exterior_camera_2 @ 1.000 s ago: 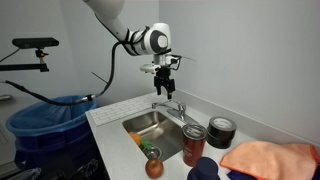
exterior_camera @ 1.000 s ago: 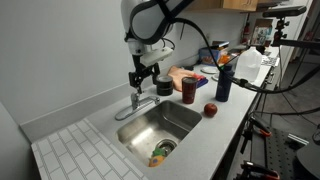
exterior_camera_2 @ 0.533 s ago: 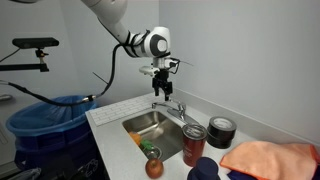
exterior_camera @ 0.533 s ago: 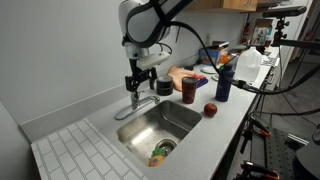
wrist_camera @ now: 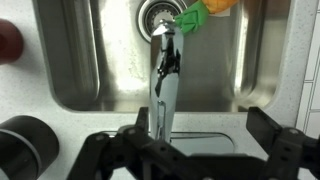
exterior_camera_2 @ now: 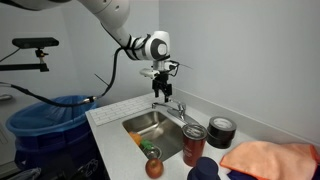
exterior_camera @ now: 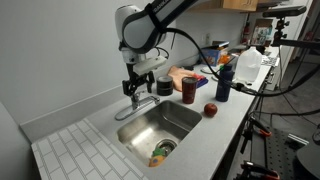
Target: Slide the spout to the right, then open the faucet
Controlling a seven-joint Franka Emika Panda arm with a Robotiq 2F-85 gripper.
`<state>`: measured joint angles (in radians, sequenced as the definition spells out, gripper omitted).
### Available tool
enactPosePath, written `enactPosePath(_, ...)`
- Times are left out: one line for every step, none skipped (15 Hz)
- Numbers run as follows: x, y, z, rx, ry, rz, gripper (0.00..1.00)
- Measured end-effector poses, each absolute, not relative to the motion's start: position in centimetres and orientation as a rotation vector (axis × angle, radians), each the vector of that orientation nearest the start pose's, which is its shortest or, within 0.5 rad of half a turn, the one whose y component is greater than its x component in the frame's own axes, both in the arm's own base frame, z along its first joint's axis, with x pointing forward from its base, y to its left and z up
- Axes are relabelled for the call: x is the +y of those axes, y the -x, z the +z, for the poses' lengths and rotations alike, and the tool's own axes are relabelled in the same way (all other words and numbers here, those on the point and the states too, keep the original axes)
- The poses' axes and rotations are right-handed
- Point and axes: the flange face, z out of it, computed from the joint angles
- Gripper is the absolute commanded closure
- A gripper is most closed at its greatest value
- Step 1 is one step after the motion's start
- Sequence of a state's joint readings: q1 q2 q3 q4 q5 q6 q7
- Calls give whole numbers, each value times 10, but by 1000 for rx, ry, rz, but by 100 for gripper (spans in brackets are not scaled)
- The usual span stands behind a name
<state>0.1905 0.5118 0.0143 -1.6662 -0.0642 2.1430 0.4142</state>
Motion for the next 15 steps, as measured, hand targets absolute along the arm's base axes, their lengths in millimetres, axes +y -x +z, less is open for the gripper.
enactPosePath(133,-660,307,280,3184,31,0)
enactPosePath(133,-660,306,280,3184,32,0)
enactPosePath(133,-660,305,280,3187,36,0)
enactPosePath(132,-659,302,280,3190,42,0)
enactPosePath(130,-660,298,280,3194,41,0)
enactPosePath(128,-662,293,285,3194,34,0)
enactPosePath(126,-663,288,291,3193,28,0)
enactPosePath(124,-665,283,296,3189,20,0)
enactPosePath(122,-667,279,302,3185,8,0)
enactPosePath(120,-669,275,307,3179,-6,0)
enactPosePath(119,-671,273,310,3174,-22,0)
enactPosePath(119,-673,272,311,3169,-42,0)
enactPosePath(120,-675,272,310,3165,-63,0)
enactPosePath(120,-677,274,309,3160,-83,0)
enactPosePath(121,-680,276,308,3154,-109,0)
